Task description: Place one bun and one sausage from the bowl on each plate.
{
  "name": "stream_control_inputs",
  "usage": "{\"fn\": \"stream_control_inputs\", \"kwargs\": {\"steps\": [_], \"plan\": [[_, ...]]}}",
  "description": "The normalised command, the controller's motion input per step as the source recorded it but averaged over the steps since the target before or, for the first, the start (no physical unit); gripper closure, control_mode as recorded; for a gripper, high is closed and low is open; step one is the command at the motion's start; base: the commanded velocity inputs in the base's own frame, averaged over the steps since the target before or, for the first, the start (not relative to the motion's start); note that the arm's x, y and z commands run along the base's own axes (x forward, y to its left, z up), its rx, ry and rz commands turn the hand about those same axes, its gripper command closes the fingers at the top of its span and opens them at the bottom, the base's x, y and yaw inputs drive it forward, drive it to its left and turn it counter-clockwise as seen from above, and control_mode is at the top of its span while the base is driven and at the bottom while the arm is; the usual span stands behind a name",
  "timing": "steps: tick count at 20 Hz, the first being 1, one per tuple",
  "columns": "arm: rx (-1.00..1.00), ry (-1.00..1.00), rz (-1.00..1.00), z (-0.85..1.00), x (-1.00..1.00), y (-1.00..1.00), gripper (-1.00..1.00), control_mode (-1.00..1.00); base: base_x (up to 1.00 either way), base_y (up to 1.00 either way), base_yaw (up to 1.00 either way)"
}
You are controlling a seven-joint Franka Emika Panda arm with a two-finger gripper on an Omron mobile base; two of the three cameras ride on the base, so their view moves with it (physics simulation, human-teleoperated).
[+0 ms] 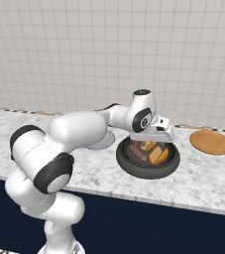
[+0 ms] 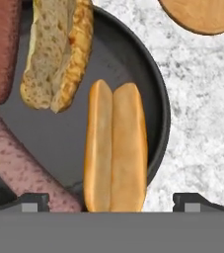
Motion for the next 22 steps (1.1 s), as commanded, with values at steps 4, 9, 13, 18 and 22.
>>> {"fn": "stream_control_inputs", "kwargs": {"steps": [4,9,13,18,22], "plan": [[0.05,0.10,0.00,-0.36,0.08,-0.31,-1.00,-1.00,0.00,0.00,0.00],[0.01,0.14,0.00,-0.23,0.03,-0.02,-1.00,-1.00,0.00,0.00,0.00],[0.00,0.08,0.00,-0.26,0.00,0.00,-1.00,-1.00,0.00,0.00,0.00],[0.00,0.01,0.00,-0.38,0.05,0.00,-1.00,-1.00,0.00,0.00,0.00],[0.00,0.00,0.00,-0.08,0.08,0.00,-1.00,-1.00,0.00,0.00,0.00]]}}
